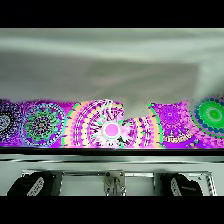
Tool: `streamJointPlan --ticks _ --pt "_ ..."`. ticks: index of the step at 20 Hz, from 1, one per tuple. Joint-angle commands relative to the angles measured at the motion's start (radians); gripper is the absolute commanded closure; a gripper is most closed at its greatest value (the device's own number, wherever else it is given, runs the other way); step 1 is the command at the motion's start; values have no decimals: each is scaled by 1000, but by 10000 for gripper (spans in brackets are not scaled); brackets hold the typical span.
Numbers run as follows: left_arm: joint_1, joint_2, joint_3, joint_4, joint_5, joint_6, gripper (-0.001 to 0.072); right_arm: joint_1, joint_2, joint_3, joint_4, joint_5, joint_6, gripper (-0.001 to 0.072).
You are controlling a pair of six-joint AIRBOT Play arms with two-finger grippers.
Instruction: Fold the shirts.
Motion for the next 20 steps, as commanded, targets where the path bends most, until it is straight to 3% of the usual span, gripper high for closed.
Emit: streamJointPlan --ticks 1,4,7,10,12,14,16,20 --pt "14 48 42 91 -189 -40 669 -3 105 22 -137 98 34 653" --pt "14 45 4 124 -311 -58 669 -4 103 22 -184 253 34 653" --pt "14 45 -136 124 -330 -73 669 -4 39 21 -184 446 34 653" --pt "14 44 -389 125 -330 -73 669 -4 -72 -53 -184 604 34 654" --pt "14 41 -626 127 -301 -72 668 -3 -151 -188 -183 610 50 654" --pt "14 26 -858 129 -177 -72 667 -3 -245 -362 -183 501 56 654" --pt "16 -36 -1021 127 10 -77 667 -3 -371 -492 -140 278 76 654" --pt "17 -328 -1043 82 316 -74 667 -3 -680 -511 170 -118 85 653"
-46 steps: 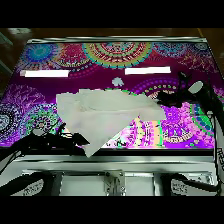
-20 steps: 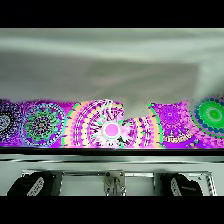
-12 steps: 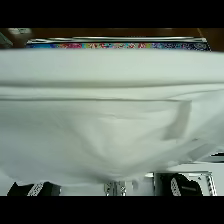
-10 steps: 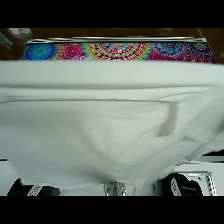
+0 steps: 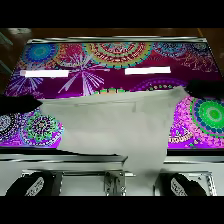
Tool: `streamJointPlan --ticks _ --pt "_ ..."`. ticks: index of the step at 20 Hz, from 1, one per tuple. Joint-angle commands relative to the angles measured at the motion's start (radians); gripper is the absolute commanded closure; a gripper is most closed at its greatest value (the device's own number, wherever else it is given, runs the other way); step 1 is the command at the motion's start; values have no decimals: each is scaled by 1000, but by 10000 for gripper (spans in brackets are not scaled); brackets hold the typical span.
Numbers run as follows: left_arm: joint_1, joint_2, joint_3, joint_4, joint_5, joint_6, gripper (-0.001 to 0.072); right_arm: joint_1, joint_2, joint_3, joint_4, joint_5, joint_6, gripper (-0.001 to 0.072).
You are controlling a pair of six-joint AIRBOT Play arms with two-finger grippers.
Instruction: Fold the shirts.
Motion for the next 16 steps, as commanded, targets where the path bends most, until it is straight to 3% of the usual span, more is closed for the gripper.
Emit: streamJointPlan --ticks 1,5,10,11,12,13,14,16 --pt "1 -241 -32 -66 284 33 667 0 -248 -51 272 -381 -1 653" --pt "1 -536 134 -214 361 177 667 53 -406 -51 343 -598 -14 653" --pt "1 -716 182 -301 331 176 667 130 -507 -51 346 -628 -16 651" --pt "2 -724 182 -305 307 177 629 135 -509 -51 350 -618 -17 619" --pt "10 -723 187 -305 259 177 421 137 -503 -51 358 -608 -16 535" --pt "35 -719 209 -301 171 177 186 132 -480 -48 365 -573 -20 211" --pt "72 -718 245 -289 52 177 114 118 -444 -41 352 -514 -55 22" --pt "175 -711 312 -225 -210 177 115 64 -354 -19 291 -354 -126 23"
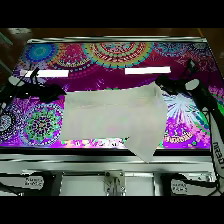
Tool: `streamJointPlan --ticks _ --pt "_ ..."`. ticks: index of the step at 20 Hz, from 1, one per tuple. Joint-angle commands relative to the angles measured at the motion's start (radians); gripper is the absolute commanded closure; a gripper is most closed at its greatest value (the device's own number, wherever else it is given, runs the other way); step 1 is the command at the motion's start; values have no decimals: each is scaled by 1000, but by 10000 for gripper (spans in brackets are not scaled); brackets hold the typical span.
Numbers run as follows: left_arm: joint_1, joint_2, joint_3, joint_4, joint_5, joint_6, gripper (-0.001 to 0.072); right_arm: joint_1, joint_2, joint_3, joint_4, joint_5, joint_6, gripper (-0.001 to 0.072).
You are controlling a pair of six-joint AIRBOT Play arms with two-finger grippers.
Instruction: Fold the shirts.
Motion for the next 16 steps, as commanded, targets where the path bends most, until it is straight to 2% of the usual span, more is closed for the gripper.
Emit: streamJointPlan --ticks 1,3,5,7,11,16 --pt "146 3 75 67 -409 11 115 -72 120 21 -96 246 -85 23" --pt "256 44 30 79 -543 81 116 -159 196 21 -215 469 -84 26" --pt "334 95 -94 79 -555 107 114 -256 216 17 -274 718 -101 26" --pt "381 115 -248 79 -550 155 114 -341 216 -18 -263 849 -130 26" --pt "386 110 -462 49 -405 207 114 -393 216 -99 -251 863 -130 26" --pt "325 108 -541 24 -264 214 114 -393 212 -121 -218 813 -121 26"
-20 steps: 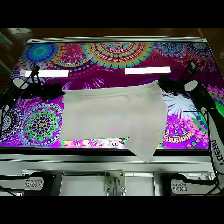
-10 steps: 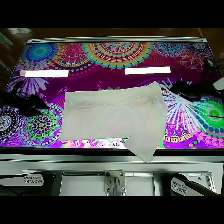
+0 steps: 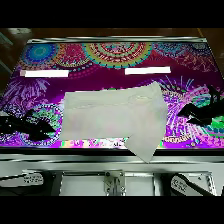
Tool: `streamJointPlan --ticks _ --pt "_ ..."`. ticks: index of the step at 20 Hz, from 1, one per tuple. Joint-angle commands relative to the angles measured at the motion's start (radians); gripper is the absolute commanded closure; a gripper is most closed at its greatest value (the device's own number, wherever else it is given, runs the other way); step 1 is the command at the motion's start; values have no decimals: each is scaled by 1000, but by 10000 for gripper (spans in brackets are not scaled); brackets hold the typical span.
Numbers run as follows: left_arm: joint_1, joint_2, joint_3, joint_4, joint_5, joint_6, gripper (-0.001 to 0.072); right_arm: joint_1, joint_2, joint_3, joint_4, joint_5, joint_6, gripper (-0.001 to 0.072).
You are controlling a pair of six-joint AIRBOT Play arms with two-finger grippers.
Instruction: Fold the shirts.
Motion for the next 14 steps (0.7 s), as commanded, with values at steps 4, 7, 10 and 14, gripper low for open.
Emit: streamJointPlan --ticks 4,7,10,14 --pt "-104 -45 -69 -58 103 14 117 -10 0 -14 10 6 0 26" --pt "-177 -86 -69 -84 131 1 125 -10 0 -14 3 5 0 26" --pt "-222 -94 -68 -134 206 -50 496 -10 0 -27 -16 10 1 26" --pt "-230 -81 -66 -134 185 -15 667 -10 0 -202 -33 -47 -4 26"
